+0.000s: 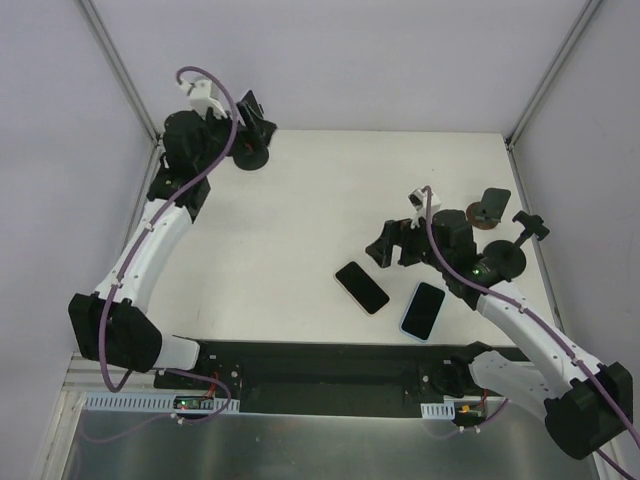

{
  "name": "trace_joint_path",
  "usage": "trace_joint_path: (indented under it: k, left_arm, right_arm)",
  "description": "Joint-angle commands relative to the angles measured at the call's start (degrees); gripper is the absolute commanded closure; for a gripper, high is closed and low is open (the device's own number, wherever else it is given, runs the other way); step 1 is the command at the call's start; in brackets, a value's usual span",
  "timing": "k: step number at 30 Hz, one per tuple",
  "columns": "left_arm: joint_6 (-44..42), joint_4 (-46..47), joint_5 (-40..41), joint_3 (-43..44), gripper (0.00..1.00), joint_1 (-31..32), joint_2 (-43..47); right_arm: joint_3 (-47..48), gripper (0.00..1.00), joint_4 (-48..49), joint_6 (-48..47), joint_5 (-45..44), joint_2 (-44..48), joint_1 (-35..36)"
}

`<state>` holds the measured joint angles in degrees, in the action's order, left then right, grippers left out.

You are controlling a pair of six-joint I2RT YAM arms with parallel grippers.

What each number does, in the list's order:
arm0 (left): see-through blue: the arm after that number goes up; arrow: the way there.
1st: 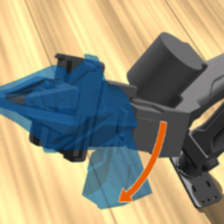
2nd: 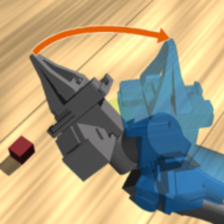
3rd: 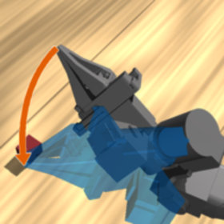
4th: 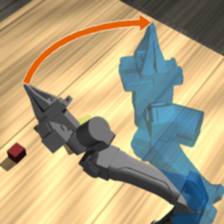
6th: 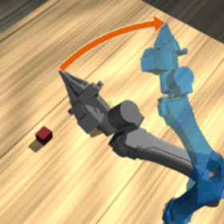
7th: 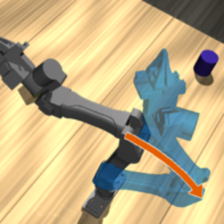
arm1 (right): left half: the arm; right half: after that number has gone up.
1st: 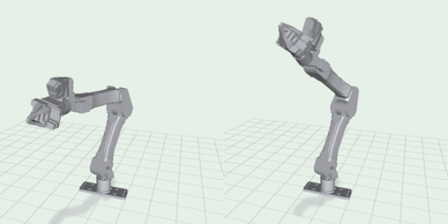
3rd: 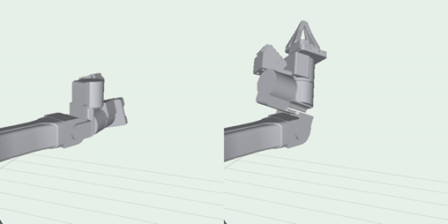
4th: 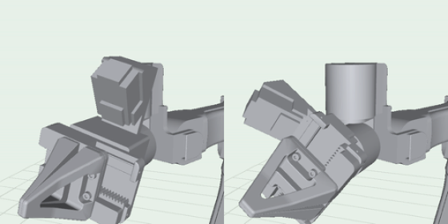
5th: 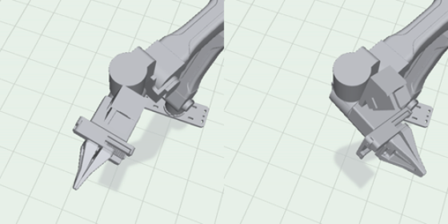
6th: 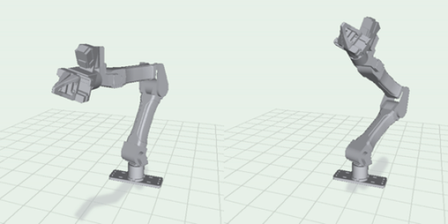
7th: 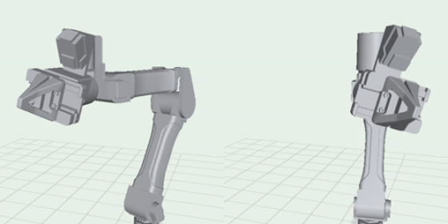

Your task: Place the phone on the phone stand

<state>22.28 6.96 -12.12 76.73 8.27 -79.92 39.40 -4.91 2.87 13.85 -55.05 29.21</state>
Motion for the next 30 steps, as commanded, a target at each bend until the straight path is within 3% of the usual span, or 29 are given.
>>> trace_joint_path:
  k: [1, 3, 6, 9, 10, 12, 16, 23, 26, 28, 30]
  left_arm:
    - [-3.0, -5.0, -5.0, -4.5, 0.07, 10.5, 1.7]
    - [-6.9, -6.7, -7.0, -4.8, 0.08, 13.5, 1.5]
    - [-7.1, -8.8, -10.5, -5.3, 0.11, 16.2, 1.7]
    - [-8.2, -9.2, -10.9, -5.4, 0.11, 18.6, 3.4]
    - [-8.5, -9.2, -11.1, -5.7, 0.11, 19.4, 4.4]
    - [-8.0, -9.2, -12.5, -5.9, 0.1, 21.2, 4.9]
    - [-9.3, -10.6, -15.5, -4.3, 0.11, 25.5, 3.9]
    - [-10.9, -11.6, -15.7, -3.8, 0.11, 31.7, 2.9]
    - [-8.8, -11.6, -16.2, -3.8, 0.1, 31.7, 3.5]
    - [-8.5, -11.4, -17.2, -3.9, 0.1, 31.9, 4.9]
    - [-9.9, -11.2, -17.1, -4.0, 0.09, 32.2, 5.6]
  right_arm:
    - [6.7, 0.0, -11.7, 1.5, -13.5, 3.2, -3.4]
    - [7.9, 0.0, -16.6, 2.5, -18.4, 4.4, -6.7]
    - [9.7, 0.0, -21.8, 4.2, -20.1, 6.1, -17.0]
    - [9.5, 0.0, -23.0, 5.0, -16.3, 6.3, -28.9]
    - [9.5, 0.0, -23.0, 5.6, -10.4, 5.8, -34.7]
    - [9.7, 0.01, -21.4, 6.4, -6.1, 3.4, -37.9]
    - [12.3, 0.02, -18.3, 2.4, -5.9, -2.9, -38.2]
    - [27.1, 0.02, -25.4, -8.0, -10.6, -17.4, -35.7]
    - [44.0, 0.02, -37.2, -11.6, -13.1, -28.7, -34.7]
    - [56.9, 0.03, -45.1, -12.6, -20.2, -34.7, -33.0]
    - [62.4, 0.01, -46.8, -13.2, -21.0, -41.4, -33.3]
